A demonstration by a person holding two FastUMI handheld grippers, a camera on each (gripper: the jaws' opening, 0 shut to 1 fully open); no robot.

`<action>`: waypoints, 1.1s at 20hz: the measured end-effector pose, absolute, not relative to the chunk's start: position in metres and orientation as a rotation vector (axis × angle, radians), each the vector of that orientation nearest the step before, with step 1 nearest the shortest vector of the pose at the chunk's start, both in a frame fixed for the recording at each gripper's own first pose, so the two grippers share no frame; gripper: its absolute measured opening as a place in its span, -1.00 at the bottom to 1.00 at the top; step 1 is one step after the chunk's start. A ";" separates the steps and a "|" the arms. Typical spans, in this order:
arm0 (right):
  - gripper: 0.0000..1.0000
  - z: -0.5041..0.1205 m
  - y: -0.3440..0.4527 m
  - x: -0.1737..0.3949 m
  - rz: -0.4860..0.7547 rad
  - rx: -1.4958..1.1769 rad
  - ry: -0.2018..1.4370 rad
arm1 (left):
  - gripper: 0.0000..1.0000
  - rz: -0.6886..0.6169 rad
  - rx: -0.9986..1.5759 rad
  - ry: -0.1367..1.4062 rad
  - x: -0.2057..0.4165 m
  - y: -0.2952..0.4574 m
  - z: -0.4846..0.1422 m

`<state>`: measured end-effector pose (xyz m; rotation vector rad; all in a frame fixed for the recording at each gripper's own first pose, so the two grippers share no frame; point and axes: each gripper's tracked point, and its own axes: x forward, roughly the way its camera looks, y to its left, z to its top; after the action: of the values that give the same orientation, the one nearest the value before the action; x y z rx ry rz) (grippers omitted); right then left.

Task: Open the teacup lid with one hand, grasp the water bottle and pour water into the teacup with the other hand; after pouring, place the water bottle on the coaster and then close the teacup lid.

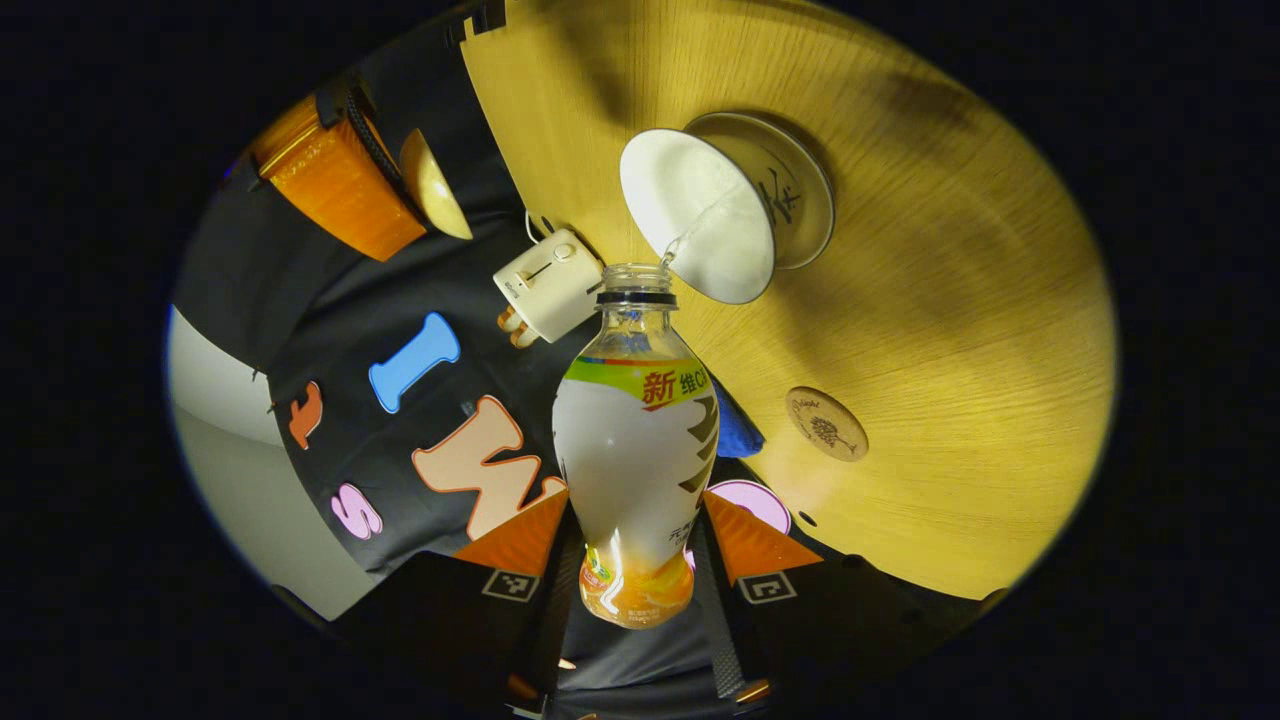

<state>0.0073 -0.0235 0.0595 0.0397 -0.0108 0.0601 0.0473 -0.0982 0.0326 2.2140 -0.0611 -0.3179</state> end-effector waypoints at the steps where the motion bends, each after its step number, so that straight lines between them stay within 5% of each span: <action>1: -0.39 0.059 -0.023 0.007 0.060 0.039 -0.009 | 0.14 -0.321 2.220 -0.063 0.048 -0.097 0.032; 13: -0.39 0.062 -0.020 0.006 0.066 0.026 -0.018 | 0.12 -0.360 2.170 -0.035 0.044 -0.096 0.024; 22: -0.40 0.064 -0.027 0.005 0.052 0.029 -0.022 | 0.12 -0.445 1.667 0.134 0.039 -0.076 -0.020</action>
<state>0.0051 -0.0272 0.0643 0.0287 -0.0221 0.0519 0.0389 -0.0764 -0.0204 1.6670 0.1335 -0.4455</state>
